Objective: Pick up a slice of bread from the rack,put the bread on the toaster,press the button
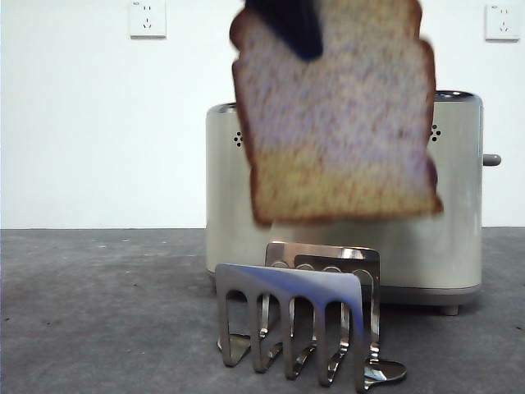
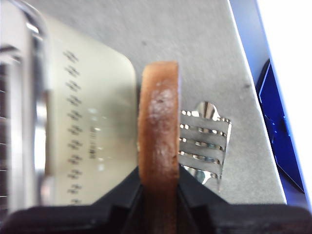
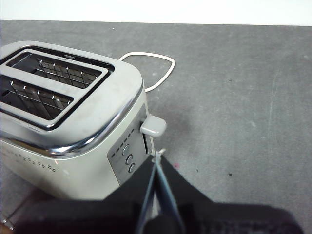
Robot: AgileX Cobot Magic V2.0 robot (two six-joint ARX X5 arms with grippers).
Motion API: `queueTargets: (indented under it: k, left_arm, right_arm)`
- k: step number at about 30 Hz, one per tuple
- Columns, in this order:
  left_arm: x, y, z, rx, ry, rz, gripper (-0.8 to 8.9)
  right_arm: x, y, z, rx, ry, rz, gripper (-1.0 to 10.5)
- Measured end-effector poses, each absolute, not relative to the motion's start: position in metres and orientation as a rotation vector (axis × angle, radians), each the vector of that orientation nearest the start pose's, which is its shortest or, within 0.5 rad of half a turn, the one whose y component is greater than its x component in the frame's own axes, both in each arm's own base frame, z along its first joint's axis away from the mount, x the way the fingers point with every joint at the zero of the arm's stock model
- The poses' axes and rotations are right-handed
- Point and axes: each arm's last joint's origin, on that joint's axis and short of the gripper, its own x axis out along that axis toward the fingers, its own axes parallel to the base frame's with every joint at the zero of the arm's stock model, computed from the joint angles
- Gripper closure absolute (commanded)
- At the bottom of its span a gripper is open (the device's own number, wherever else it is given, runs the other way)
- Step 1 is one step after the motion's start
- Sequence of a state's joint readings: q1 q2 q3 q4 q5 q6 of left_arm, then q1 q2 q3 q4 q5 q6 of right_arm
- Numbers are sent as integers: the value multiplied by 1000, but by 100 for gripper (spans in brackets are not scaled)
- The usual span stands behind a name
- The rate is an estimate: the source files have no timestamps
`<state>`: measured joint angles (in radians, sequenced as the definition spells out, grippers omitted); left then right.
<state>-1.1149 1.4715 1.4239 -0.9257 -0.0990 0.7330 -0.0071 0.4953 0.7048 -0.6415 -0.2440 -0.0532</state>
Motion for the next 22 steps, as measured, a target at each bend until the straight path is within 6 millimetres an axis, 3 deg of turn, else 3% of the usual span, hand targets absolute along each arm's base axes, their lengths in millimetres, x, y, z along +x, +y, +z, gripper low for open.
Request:
queueTargets:
  k: [8,14,18,22]
  left_arm:
    - [126,-256,381,1184,431,-1248,823]
    - [121,-246,428,1117,323,-1233,823]
    - [123,-234,457,1068,261,-1191,823]
    - [131,-225,473,1031,231,-1134,823]
  right_arm:
    - [102,6,298,3,425,244,954]
    - [101,6,297,5,444,245,954]
    - [101,6,296,5,446,245,954]
    - [101,6,297,6,446,248,954]
